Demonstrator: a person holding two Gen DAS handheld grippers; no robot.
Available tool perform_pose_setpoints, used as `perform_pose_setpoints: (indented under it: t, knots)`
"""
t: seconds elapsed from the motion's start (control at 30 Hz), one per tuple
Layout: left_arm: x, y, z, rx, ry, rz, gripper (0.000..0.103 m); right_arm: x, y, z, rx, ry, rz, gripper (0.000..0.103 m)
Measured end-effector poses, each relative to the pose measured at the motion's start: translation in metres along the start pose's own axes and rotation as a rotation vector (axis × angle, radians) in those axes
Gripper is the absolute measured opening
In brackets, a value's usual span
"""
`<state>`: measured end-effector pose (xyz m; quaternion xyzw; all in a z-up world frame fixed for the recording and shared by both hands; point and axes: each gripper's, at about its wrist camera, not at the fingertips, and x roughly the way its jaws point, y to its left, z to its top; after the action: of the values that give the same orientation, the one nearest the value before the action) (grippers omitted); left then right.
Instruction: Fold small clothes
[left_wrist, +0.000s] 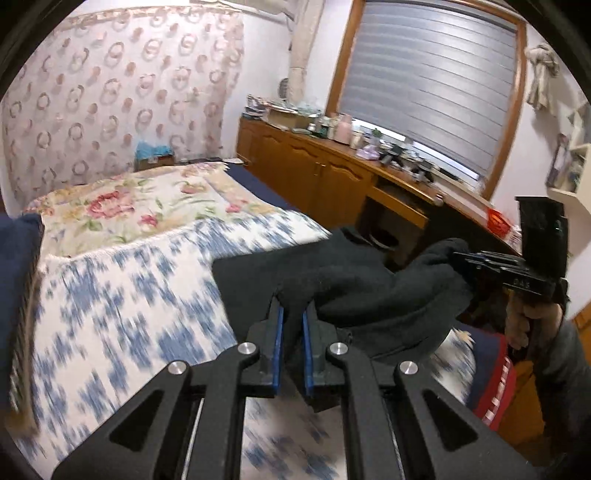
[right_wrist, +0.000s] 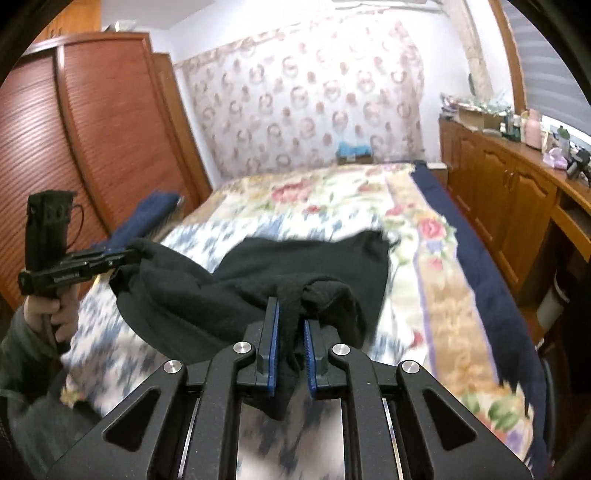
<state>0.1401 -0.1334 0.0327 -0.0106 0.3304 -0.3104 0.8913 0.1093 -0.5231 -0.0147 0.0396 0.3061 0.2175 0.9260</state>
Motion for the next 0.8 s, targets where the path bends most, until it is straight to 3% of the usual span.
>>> perform_pose_setpoints:
  t: [0.2,0.43,0.53,0.63,0.73,0.8]
  knots:
    - [0.048,0.027,0.030,-0.003,0.035,0.045,0.007,0.050,-0.027,0.040,0.018,0.008,-0.061,0.009]
    - [0.087,0.044,0.039,-0.020,0.095,0.070,0.009,0.089,-0.050,0.049,0.021,0.057,-0.087,0.011]
    - [0.096,0.049,0.037,-0.023,0.123,0.061,0.011,0.097,-0.057,0.049,0.017,0.061,-0.118,0.020]
    - [0.093,0.054,0.037,-0.022,0.118,0.049,0.019,0.093,-0.059,0.048,0.005,0.041,-0.160,0.044]
    - [0.087,0.061,0.036,-0.028,0.114,0.031,0.039,0.088,-0.061,0.050,-0.013,0.025,-0.169,0.048]
    - [0.083,0.066,0.029,-0.030,0.136,0.019,0.040,0.085,-0.060,0.050,-0.034,0.031,-0.176,0.049]
